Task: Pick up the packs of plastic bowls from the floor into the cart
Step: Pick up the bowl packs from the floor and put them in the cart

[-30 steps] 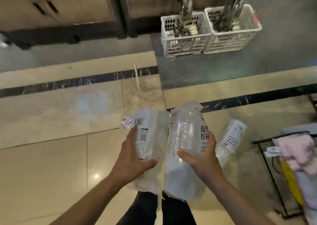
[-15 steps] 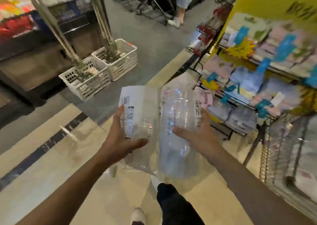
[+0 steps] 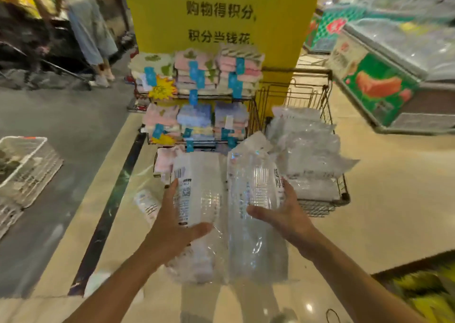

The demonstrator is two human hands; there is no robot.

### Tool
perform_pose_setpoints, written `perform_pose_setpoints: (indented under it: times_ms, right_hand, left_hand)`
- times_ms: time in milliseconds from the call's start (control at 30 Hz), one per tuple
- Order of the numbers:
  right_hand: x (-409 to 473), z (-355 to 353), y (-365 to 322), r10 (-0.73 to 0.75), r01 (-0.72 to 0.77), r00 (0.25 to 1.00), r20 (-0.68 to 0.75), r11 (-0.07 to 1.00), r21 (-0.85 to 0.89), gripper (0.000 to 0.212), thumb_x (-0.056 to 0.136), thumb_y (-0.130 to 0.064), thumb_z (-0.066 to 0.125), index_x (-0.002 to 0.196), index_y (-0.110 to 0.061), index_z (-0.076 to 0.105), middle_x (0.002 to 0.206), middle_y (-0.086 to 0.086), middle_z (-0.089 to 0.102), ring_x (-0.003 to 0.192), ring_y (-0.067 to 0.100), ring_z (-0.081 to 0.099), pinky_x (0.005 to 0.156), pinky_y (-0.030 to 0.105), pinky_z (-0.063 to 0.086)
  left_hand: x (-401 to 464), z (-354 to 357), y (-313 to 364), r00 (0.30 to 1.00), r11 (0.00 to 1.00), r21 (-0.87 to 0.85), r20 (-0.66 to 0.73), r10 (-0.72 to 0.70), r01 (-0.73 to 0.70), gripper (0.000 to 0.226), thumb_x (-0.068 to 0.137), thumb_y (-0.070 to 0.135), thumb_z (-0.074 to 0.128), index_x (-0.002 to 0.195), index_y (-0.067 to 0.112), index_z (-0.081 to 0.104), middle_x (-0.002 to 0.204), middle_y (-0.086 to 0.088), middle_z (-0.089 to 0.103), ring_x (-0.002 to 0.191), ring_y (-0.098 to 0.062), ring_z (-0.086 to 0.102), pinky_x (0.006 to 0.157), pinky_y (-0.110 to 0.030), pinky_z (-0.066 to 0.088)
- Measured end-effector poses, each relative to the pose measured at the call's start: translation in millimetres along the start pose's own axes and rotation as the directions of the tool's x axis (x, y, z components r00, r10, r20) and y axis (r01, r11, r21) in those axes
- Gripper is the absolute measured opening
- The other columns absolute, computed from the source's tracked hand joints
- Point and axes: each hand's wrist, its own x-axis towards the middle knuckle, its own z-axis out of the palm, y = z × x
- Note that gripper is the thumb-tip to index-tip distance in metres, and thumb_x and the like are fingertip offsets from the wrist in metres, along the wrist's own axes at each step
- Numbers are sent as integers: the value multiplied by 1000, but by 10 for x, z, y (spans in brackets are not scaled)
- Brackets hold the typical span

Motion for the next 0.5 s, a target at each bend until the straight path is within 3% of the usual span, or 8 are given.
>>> perform_pose_setpoints:
  times_ms: [100, 200, 267, 333, 400, 433, 500]
  right_hand:
    - [12, -807, 274, 0, 1, 999, -52, 1000, 23, 128, 67, -56, 93, 164, -38, 12, 159, -4, 43, 144, 26, 47, 120, 47, 41]
    - [52, -1647, 537, 14, -7, 990, -139, 999, 48, 125, 67, -56, 94, 163, -40, 16, 159, -8, 42, 148, 24, 44, 122, 45, 39]
    - [98, -2195, 702, 26, -13, 979, -204, 998, 63, 115, 63, -58, 95, 156, -47, 28, 151, -12, 53, 135, 19, 58, 115, 48, 48]
    - [152, -2690, 795, 42, -25, 971, -236, 997, 75, 104, 64, -58, 95, 148, -53, 34, 137, -18, 61, 120, 12, 66, 107, 48, 55]
    - [268, -3115, 825, 61, -42, 969, -239, 996, 82, 103, 61, -64, 95, 143, -58, 34, 133, -21, 62, 116, 12, 67, 103, 49, 58]
    - [353, -3294, 818, 60, -43, 972, -226, 996, 79, 104, 59, -66, 94, 143, -60, 33, 136, -19, 60, 118, 15, 67, 103, 51, 58]
    - [582, -3582, 768, 35, -28, 980, -196, 999, 38, 109, 58, -70, 92, 148, -56, 32, 145, -15, 54, 125, 21, 62, 107, 54, 54]
  left_hand:
    - [199, 800, 357, 997, 1000, -7, 78, 11, -10, 127, 73, 25, 94, 164, 43, 6, 144, 22, 31, 132, -6, 39, 101, -26, 39]
    - [410, 1683, 708, 988, 1000, 0, 155, 26, -26, 124, 76, 26, 93, 163, 45, 6, 143, 22, 29, 127, -2, 37, 94, -20, 39]
    - [541, 2242, 934, 978, 1000, -5, 206, 22, -21, 123, 76, 28, 93, 163, 47, 6, 143, 23, 30, 126, -1, 39, 90, -18, 40]
    - [652, 2720, 1143, 972, 1000, -25, 234, 22, -16, 120, 75, 30, 93, 159, 52, 9, 147, 21, 37, 117, -2, 52, 88, -17, 47]
    - [762, 3095, 1296, 971, 999, -43, 238, 12, -2, 119, 76, 34, 92, 158, 54, 8, 146, 21, 41, 108, 5, 58, 74, -11, 53]
    - [819, 3242, 1373, 971, 999, -49, 238, 5, 7, 120, 77, 36, 91, 160, 52, 7, 146, 22, 39, 112, 3, 58, 78, -10, 54]
    - [981, 3466, 1514, 974, 999, -49, 228, -1, 13, 122, 77, 43, 90, 163, 50, 4, 155, 20, 37, 136, -9, 51, 106, -26, 51]
